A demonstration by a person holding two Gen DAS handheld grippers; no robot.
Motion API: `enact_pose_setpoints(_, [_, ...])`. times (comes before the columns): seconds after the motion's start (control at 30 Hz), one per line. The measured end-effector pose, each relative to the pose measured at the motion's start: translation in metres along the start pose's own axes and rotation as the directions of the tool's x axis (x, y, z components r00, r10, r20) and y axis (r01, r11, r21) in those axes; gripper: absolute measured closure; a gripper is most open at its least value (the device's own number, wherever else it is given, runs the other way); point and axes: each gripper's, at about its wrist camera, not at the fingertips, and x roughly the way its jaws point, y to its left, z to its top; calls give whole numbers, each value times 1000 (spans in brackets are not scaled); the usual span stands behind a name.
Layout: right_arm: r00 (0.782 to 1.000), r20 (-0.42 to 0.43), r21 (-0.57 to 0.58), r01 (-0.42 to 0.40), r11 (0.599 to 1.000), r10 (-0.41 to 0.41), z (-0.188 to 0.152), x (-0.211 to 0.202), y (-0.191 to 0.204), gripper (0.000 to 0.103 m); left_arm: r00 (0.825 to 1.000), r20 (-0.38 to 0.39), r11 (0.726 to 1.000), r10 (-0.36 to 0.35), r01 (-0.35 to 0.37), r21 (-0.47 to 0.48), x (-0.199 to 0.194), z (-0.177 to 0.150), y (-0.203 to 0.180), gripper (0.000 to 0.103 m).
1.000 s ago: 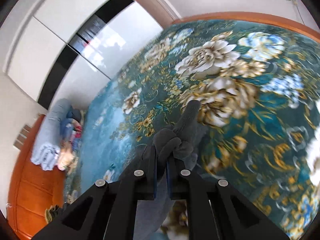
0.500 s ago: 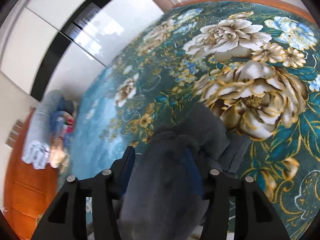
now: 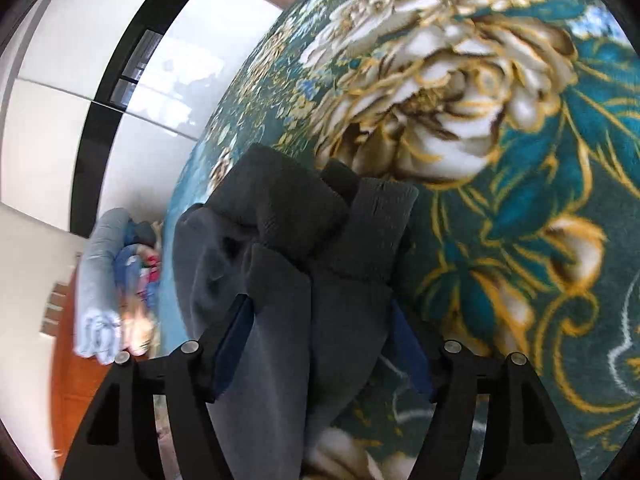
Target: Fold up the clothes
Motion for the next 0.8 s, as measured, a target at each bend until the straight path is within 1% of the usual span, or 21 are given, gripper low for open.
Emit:
enact_pose_setpoints(0.03, [1000,11,-8,15,1000,-15,0,2,4,32,1000,12,1000,10,-11,4,0,0,-3,22])
enact_pose_setpoints(0.07, [999,22,-17,30,999,-30,-1,4,7,35,999,25,1000,21,-21,8,0,0,-5,23])
enact_pose_setpoints(0.1, [998,32,-25,46,999,-45,-1,6,11,43,999,32,999,33,-34,9,0,0,-6,25])
enact_pose_setpoints(0.13, [997,29,-37,65,997,-64,-2,7,15,65,998,32,999,49,-49,4,0,1,-6,36])
enact_pose_setpoints(0.17, [996,28,-47,81,996,-80,-2,8,18,77,997,33,998,65,-65,0,0,2,-6,45])
enact_pose_setpoints(0.2, [997,34,-52,71,996,-69,-3,4,22,82,997,30,998,69,-69,-7,-2,4,-5,50])
enact_pose_setpoints(0.23, [998,42,-58,59,997,-57,-4,-1,25,86,998,26,998,57,-57,-11,-5,6,-4,59])
enact_pose_setpoints(0.27, [998,58,-71,36,997,-32,-4,-8,28,88,999,27,999,44,-44,-7,-11,7,-4,64])
enact_pose_setpoints(0.33, [996,91,-105,-13,994,22,-5,-29,38,89,1000,28,1000,-13,13,15,-31,10,-6,67])
enact_pose_setpoints(0.4, [989,116,-139,-80,987,96,-10,-58,47,90,997,31,996,-77,76,46,-55,13,-9,67])
enact_pose_setpoints(0.47, [971,139,-176,-167,970,192,-19,-96,49,90,993,37,990,-111,107,94,-80,16,-6,67])
enact_pose_setpoints(0.5, [963,151,-199,-193,961,224,-25,-113,47,90,993,30,988,-114,110,110,-87,16,-2,67])
enact_pose_setpoints(0.53, [954,164,-221,-214,952,252,-34,-130,39,90,994,10,988,-111,109,107,-87,14,5,67])
enact_pose_setpoints(0.6, [951,174,-228,-212,950,254,-53,-152,9,89,994,-60,992,-96,100,73,-82,9,30,67])
enact_pose_setpoints(0.67, [974,141,-189,-149,971,177,-65,-149,-25,87,988,-141,997,-67,70,19,-65,1,48,67])
enact_pose_setpoints(0.7, [987,104,-145,-107,984,122,-70,-140,-44,87,984,-166,998,-61,62,-1,-61,-3,53,67])
enact_pose_setpoints(0.73, [997,50,-73,-54,996,58,-75,-129,-69,87,982,-174,998,-68,67,-14,-62,-6,57,67])
enact_pose_setpoints(0.77, [999,22,-24,-38,999,38,-78,-125,-84,87,981,-179,997,-72,70,-19,-64,-7,58,67])
enact_pose_setpoints(0.8, [999,4,19,-50,999,50,-81,-121,-98,87,981,-184,998,-69,68,-9,-67,-6,55,66])
